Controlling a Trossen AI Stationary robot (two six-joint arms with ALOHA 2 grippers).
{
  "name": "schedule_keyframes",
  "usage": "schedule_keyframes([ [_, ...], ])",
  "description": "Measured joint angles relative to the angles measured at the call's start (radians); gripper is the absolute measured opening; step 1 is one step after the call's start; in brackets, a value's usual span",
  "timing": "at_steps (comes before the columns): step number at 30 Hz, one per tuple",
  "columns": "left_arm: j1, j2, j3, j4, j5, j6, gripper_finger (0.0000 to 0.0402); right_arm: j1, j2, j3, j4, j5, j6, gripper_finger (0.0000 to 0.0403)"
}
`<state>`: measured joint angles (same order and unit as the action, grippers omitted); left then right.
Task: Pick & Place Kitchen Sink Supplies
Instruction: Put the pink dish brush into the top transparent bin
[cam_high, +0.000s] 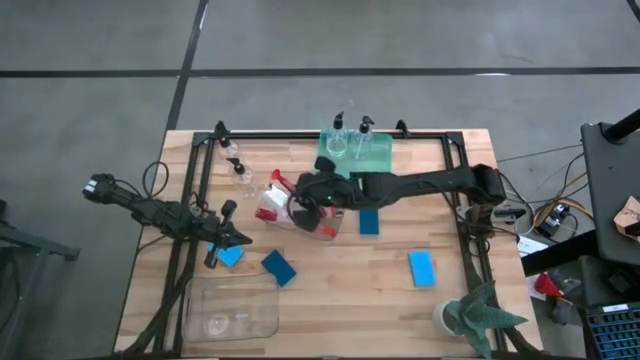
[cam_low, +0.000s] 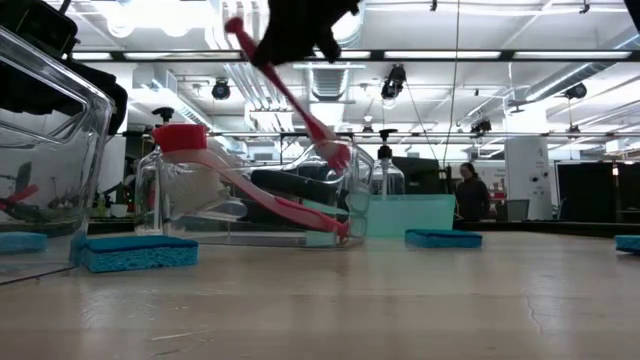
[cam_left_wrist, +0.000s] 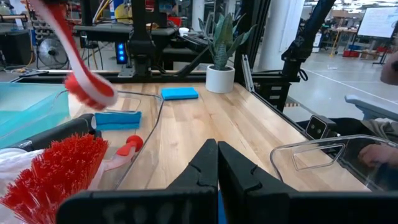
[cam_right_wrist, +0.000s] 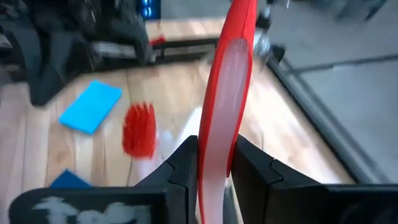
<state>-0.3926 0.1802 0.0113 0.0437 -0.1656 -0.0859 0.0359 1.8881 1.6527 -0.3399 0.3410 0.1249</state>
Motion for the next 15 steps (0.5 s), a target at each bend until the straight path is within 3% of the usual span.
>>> schedule_keyframes([
  [15,0.0,0.0,0.0,0.0,0.0,0.0,0.0003,-0.006,0.0,-0.096,-0.107,-0.119,0.085,0.0071],
])
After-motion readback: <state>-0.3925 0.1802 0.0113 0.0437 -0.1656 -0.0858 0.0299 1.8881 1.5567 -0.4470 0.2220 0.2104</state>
